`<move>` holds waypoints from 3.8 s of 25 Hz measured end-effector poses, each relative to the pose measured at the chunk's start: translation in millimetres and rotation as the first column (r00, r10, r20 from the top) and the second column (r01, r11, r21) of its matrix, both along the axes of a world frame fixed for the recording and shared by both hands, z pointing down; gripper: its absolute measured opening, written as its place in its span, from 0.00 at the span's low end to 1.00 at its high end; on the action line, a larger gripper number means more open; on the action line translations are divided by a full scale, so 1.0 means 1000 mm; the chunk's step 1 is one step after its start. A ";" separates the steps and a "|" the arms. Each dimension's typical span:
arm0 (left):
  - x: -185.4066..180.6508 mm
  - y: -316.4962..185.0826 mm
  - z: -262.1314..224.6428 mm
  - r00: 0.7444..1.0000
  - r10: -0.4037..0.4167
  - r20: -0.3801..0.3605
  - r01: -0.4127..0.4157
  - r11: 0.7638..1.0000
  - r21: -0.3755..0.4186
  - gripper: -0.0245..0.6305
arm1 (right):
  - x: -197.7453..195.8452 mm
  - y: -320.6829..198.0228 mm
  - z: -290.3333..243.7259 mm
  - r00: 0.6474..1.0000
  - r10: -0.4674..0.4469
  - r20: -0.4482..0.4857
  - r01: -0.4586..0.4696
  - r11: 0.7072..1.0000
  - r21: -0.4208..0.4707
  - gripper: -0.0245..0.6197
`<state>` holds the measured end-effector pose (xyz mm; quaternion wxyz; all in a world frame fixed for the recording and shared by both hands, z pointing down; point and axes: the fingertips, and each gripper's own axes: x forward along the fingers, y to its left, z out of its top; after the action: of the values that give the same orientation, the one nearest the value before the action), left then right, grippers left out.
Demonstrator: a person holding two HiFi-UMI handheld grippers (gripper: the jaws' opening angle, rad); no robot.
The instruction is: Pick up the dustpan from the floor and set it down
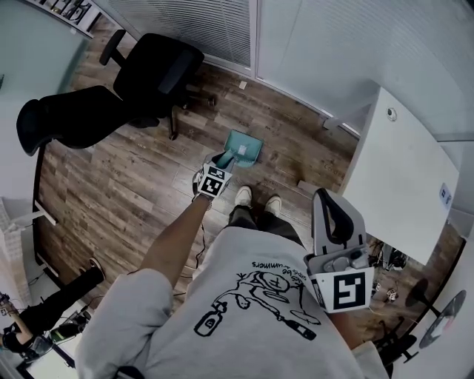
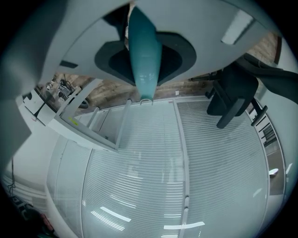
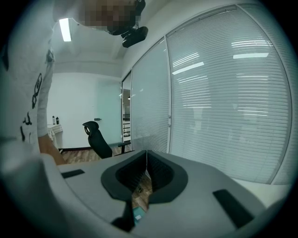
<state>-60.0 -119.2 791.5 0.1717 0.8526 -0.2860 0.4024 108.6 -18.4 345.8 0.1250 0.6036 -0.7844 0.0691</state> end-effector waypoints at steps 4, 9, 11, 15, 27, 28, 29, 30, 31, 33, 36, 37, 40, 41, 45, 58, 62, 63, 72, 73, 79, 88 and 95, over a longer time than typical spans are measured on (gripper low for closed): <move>0.000 0.002 -0.025 1.000 -0.009 -0.018 0.009 1.000 0.022 0.21 | 0.001 0.000 -0.001 1.000 -0.004 0.016 0.004 1.000 0.013 0.05; -0.005 0.011 -0.065 0.997 -0.059 -0.050 0.062 0.997 0.048 0.21 | 0.004 -0.001 -0.006 0.999 -0.013 0.030 0.012 0.999 0.034 0.05; -0.008 0.016 -0.083 0.995 -0.072 -0.064 0.077 0.995 0.064 0.21 | 0.006 0.001 -0.008 0.999 -0.015 0.035 0.013 0.999 0.041 0.05; -0.012 0.025 -0.118 0.992 -0.092 -0.085 0.099 0.991 0.092 0.21 | 0.009 0.003 -0.009 0.999 -0.020 0.044 0.018 0.999 0.051 0.05; 0.008 0.029 -0.248 0.962 -0.105 -0.251 0.157 0.968 0.198 0.21 | 0.017 0.011 -0.014 0.998 -0.020 0.058 0.016 0.997 0.072 0.05; 0.011 0.029 -0.259 0.959 -0.098 -0.264 0.156 0.965 0.209 0.21 | 0.019 0.012 -0.015 0.998 -0.018 0.058 0.014 0.997 0.074 0.05; 0.014 0.028 -0.271 0.956 -0.092 -0.277 0.156 0.963 0.219 0.21 | 0.020 0.012 -0.015 0.998 -0.016 0.059 0.012 0.997 0.076 0.05; 0.017 0.028 -0.282 0.953 -0.087 -0.290 0.157 0.961 0.228 0.21 | 0.020 0.012 -0.016 0.998 -0.014 0.059 0.010 0.997 0.078 0.05; 0.019 0.028 -0.292 0.950 -0.082 -0.303 0.159 0.958 0.238 0.21 | 0.021 0.013 -0.017 0.998 -0.012 0.059 0.007 0.997 0.079 0.05; 0.025 0.028 -0.312 0.944 -0.069 -0.321 0.156 0.954 0.254 0.21 | 0.022 0.014 -0.017 0.998 -0.008 0.059 0.004 0.997 0.081 0.05; 0.033 0.027 -0.337 0.941 -0.052 -0.336 0.150 0.950 0.273 0.21 | 0.025 0.015 -0.018 0.998 -0.002 0.059 -0.003 0.996 0.084 0.05; 0.035 0.027 -0.344 0.939 -0.051 -0.339 0.152 0.949 0.277 0.21 | 0.025 0.015 -0.017 0.998 -0.001 0.059 -0.004 0.996 0.084 0.05; 0.038 0.027 -0.360 0.937 -0.052 -0.346 0.157 0.946 0.284 0.21 | 0.027 0.017 -0.018 0.998 0.003 0.058 -0.008 0.996 0.088 0.05; 0.039 0.027 -0.363 0.936 -0.050 -0.348 0.157 0.945 0.287 0.21 | 0.028 0.017 -0.019 0.998 0.004 0.057 -0.010 0.996 0.089 0.05; 0.039 0.029 -0.369 0.936 -0.048 -0.349 0.156 0.945 0.289 0.21 | 0.029 0.018 -0.020 0.998 0.007 0.058 -0.013 0.996 0.094 0.05; 0.040 0.024 -0.351 0.950 -0.026 -0.312 0.125 0.945 0.302 0.21 | 0.029 0.014 -0.015 0.999 0.014 0.052 -0.018 0.997 0.079 0.05; 0.039 0.021 -0.335 0.955 -0.018 -0.296 0.112 0.947 0.303 0.21 | 0.029 0.012 -0.015 0.999 0.014 0.050 -0.018 0.997 0.076 0.05; 0.039 0.020 -0.331 0.957 -0.012 -0.291 0.104 0.947 0.305 0.21 | 0.028 0.011 -0.015 0.999 0.014 0.049 -0.018 0.997 0.075 0.05; 0.038 0.009 -0.264 0.966 0.005 -0.257 0.070 0.957 0.283 0.21 | 0.027 0.006 -0.013 0.999 0.013 0.042 -0.016 0.998 0.066 0.05; 0.038 0.009 -0.255 0.968 0.014 -0.250 0.060 0.957 0.285 0.21 | 0.027 0.006 -0.012 0.999 0.013 0.040 -0.016 0.998 0.066 0.05; 0.039 0.008 -0.201 0.974 0.054 -0.220 0.007 0.964 0.267 0.21 | 0.028 0.006 -0.011 0.999 0.021 0.035 -0.023 0.998 0.060 0.05; 0.038 -0.005 -0.132 0.973 0.076 -0.218 -0.024 0.973 0.231 0.21 | 0.024 0.005 -0.007 0.999 0.030 0.019 -0.030 0.999 0.042 0.05; 0.044 -0.010 -0.088 0.978 0.078 -0.193 -0.039 0.980 0.195 0.22 | 0.024 0.006 -0.007 0.999 0.044 -0.006 -0.044 0.999 0.030 0.05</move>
<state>-16.4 -129.0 703.3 0.1053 0.9092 -0.2792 0.2905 132.3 -12.5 339.3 0.1171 0.6226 -0.7715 0.0583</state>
